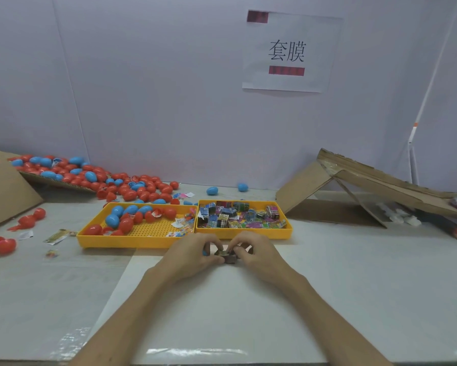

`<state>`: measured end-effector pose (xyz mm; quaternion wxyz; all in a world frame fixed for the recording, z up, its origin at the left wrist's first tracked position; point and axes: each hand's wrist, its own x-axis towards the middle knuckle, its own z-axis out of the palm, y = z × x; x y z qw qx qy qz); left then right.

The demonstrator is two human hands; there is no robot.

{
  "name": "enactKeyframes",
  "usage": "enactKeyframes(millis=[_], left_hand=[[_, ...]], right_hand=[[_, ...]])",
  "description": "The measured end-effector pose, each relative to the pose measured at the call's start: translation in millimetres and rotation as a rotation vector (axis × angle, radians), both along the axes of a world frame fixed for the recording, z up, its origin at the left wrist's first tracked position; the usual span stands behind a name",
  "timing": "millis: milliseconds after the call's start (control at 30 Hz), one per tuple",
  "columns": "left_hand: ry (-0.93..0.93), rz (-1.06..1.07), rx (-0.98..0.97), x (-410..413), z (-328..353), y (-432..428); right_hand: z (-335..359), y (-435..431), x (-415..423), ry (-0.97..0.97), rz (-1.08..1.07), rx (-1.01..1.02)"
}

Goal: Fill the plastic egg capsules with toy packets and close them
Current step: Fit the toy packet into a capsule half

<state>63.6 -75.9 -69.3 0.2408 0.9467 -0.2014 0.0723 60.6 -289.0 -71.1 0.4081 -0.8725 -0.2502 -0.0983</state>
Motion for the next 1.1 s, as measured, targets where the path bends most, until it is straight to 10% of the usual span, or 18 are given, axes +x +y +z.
enactKeyframes(millis=[533, 767, 1100], left_hand=[[0.105, 0.029, -0.021, 2.8, 2.9, 0.5], [0.095, -0.085, -0.485, -10.6, 22.1, -11.1], [0.249, -0.161, -0.546, -21.3, 20.4, -26.9]], right_hand=[[19.9, -27.4, 2.8, 0.133, -0.102, 0.1], [19.5, -18.0, 1.7, 0.241, 0.009, 0.321], [20.9, -20.6, -2.5, 0.375, 0.187, 0.468]])
